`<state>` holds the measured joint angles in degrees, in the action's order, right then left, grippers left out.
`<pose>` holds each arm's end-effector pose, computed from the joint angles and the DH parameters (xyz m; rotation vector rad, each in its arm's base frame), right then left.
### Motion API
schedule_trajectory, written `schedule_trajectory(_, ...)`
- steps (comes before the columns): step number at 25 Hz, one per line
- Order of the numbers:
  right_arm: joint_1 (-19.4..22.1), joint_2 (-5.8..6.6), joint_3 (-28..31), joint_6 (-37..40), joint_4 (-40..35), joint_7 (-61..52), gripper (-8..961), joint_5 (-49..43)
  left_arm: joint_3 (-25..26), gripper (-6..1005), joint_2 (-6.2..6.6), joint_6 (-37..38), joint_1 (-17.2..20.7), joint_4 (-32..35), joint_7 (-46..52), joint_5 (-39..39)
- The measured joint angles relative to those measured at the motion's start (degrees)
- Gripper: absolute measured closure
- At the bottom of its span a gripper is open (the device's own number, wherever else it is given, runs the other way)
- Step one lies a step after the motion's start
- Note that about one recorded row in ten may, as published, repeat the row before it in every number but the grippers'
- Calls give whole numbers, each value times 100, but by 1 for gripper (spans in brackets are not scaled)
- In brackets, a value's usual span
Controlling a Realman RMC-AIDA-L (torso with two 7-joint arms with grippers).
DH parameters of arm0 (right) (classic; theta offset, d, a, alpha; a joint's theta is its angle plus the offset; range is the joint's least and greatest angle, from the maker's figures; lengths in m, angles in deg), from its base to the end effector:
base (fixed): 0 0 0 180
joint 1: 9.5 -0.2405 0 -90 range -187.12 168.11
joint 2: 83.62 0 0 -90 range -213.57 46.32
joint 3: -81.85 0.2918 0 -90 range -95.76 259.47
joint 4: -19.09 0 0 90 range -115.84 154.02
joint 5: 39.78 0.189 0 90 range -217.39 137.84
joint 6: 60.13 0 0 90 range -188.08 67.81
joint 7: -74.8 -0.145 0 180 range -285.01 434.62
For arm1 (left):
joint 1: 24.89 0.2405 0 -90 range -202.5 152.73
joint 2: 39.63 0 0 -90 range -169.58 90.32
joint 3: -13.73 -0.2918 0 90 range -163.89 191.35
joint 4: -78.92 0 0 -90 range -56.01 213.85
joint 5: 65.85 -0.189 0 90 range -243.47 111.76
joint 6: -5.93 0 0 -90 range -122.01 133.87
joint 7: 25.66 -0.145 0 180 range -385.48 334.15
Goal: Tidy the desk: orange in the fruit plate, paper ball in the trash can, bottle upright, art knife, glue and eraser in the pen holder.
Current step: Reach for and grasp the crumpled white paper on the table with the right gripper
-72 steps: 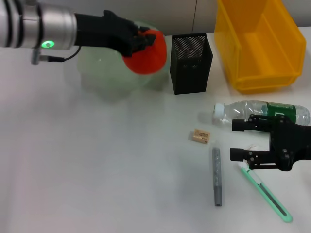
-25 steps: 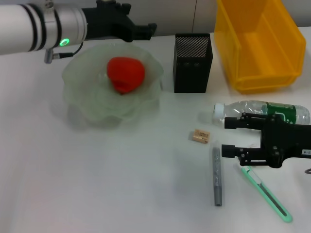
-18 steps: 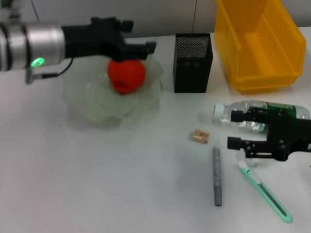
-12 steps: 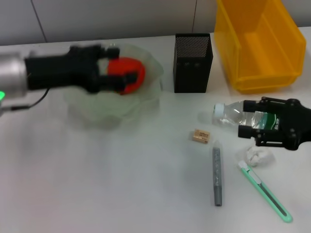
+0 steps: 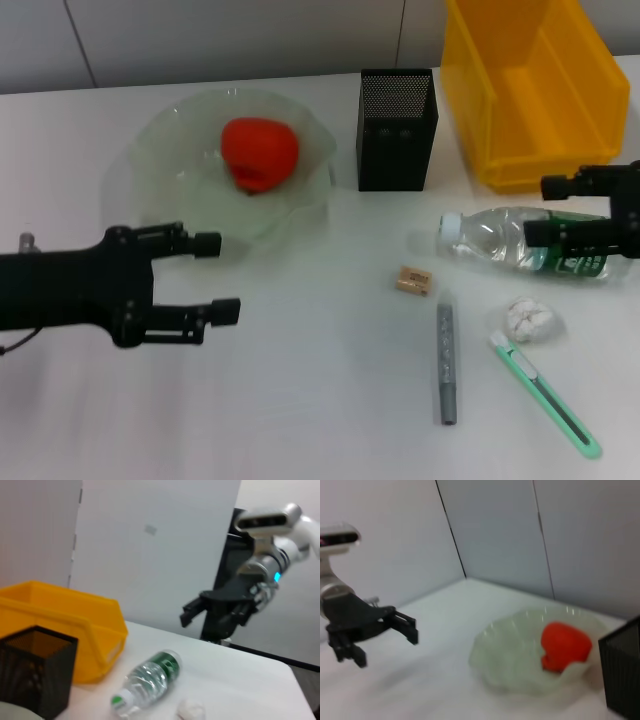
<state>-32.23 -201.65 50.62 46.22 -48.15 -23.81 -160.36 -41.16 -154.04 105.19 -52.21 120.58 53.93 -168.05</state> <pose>0.2895 0.2937 0.0734 -2.6581 0.7331 0.5228 -0.2592 0.3050 0.0021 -2.9432 -0.4204 -0.7976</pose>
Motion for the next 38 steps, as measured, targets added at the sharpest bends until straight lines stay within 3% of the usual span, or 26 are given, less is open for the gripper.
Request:
schedule_trajectory(3, -257, 24, -591, 7, -708, -1036, 177, -794, -12, 157, -15, 63, 56, -1, -3, -82)
schedule_trajectory(7, -635, 108, -1209, 229, -1090, -1946, 177, -1698, -14, 157, -36, 80, 82, -4, -5, -226)
schedule_trajectory(9, -757, 136, -1356, 337, -1099, -2129, 177, -1955, -18, 157, -44, 77, 83, -5, -11, -262)
schedule_trajectory(12, -1265, 199, -1908, 718, -884, -2616, 177, -2775, -20, 157, -65, 59, 74, -8, -53, -325)
schedule_trajectory(16, -1522, 139, -2195, 735, -742, -2903, 178, -3311, -20, 156, -79, 77, 39, -10, -64, -344)
schedule_trajectory(17, -1626, 52, -2327, 602, -703, -3095, 178, -3665, -18, 156, -95, 72, 34, -10, -65, -355)
schedule_trajectory(22, -1689, -99, -2558, 3, -458, -3420, 177, -4038, -15, 156, -113, 44, 33, -10, -71, -362)
schedule_trajectory(27, -1784, -103, -2626, -458, 269, -3458, 177, -3999, -13, 156, -131, 35, 34, -10, -75, -363)
schedule_trajectory(38, -1789, -113, -2998, -955, 646, -3615, 183, -3937, -10, 157, -162, 7, 49, -9, -76, -363)
